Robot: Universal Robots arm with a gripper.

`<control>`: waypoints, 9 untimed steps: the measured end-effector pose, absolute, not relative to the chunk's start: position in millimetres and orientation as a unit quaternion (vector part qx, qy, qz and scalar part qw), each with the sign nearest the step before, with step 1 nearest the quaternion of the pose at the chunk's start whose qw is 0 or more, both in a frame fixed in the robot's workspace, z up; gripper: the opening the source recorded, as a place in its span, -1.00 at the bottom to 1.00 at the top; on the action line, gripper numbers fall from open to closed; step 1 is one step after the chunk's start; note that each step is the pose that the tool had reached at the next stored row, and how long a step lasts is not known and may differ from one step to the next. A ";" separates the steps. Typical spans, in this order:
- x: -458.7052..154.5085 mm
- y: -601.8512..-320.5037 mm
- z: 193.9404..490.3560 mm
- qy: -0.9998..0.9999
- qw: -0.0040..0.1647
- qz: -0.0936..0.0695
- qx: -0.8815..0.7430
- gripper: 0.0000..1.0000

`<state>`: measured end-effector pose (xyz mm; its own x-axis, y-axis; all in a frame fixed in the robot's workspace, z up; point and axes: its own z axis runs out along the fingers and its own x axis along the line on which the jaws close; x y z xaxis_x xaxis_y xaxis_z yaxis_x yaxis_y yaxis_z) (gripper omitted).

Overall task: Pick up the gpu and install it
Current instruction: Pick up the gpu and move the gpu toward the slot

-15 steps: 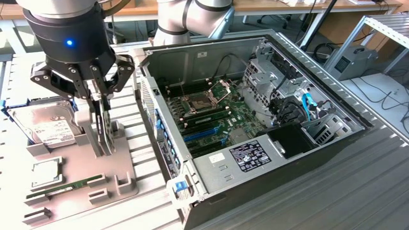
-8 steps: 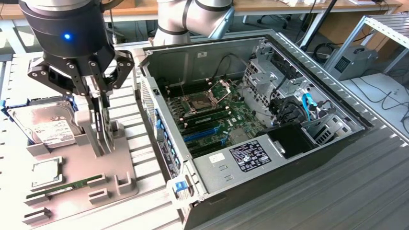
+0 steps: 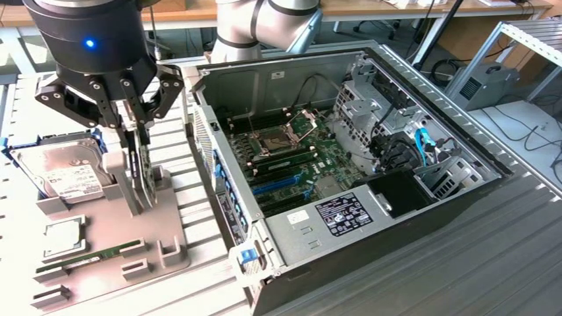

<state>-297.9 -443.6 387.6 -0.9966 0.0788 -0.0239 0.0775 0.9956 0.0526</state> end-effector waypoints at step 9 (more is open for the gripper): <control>-297.9 -443.6 396.6 0.999 0.013 0.026 0.039 -0.46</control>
<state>-297.9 -443.6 396.6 -0.9966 0.0788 -0.0239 0.0775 0.9956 0.0525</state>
